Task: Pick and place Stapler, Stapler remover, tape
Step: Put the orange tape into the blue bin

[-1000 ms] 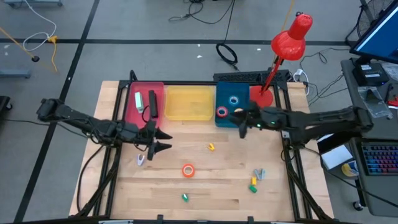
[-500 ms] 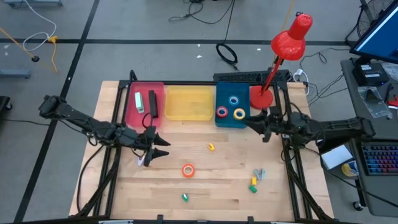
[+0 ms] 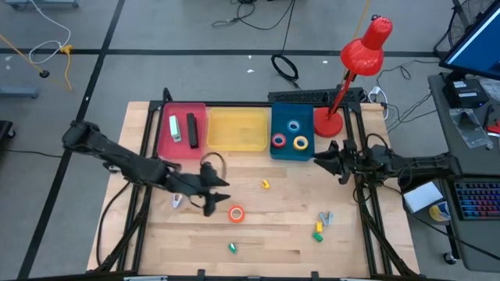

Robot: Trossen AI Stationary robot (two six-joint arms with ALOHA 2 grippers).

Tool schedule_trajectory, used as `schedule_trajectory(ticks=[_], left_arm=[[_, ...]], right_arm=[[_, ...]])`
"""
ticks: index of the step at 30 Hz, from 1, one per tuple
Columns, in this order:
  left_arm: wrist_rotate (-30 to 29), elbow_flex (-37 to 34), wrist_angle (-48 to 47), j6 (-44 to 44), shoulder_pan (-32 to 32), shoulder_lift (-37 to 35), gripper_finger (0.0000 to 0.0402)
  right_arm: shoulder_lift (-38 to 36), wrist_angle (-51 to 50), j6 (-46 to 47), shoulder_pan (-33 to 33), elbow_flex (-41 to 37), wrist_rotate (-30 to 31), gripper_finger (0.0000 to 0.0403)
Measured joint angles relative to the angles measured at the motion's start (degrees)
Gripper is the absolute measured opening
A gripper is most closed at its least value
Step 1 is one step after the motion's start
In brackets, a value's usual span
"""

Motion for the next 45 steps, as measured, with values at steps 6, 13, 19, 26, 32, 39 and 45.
schedule_trajectory(ticks=[6, 13, 19, 26, 32, 39, 45], left_arm=[[-0.24, 9.11, -6.81, -4.69, 0.67, 10.55, 0.0223], [-1.13, 19.29, -17.94, -7.11, 1.41, 18.56, 0.0223], [0.06, 24.79, -30.37, -15.37, 1.61, 22.92, 0.0223], [6.34, 24.80, -31.24, -24.55, 1.16, 25.75, 0.0223], [9.51, 24.76, -31.15, -28.85, 0.98, 28.04, 0.0223], [10.43, 24.76, -31.24, -32.21, 0.98, 28.42, 0.0223], [11.44, 24.74, -31.43, -35.39, 0.98, 28.42, 0.0223]], right_arm=[[-1.61, 0.54, -1.04, 0.02, 0.00, -6.04, 0.0126], [-1.63, 0.42, -0.46, 0.02, 0.00, -6.04, 0.0126], [-1.64, 0.44, -0.46, 0.02, 0.00, -6.06, 0.0126], [-1.63, 0.39, -0.46, 0.02, 0.00, -6.06, 0.0125], [-1.63, 0.33, -0.44, 0.02, 0.00, -6.06, 0.0125], [-1.61, 0.00, -0.44, 0.02, 0.00, -6.08, 0.0125], [-1.62, -0.04, -0.44, 0.02, 0.00, -6.08, 0.0125]])
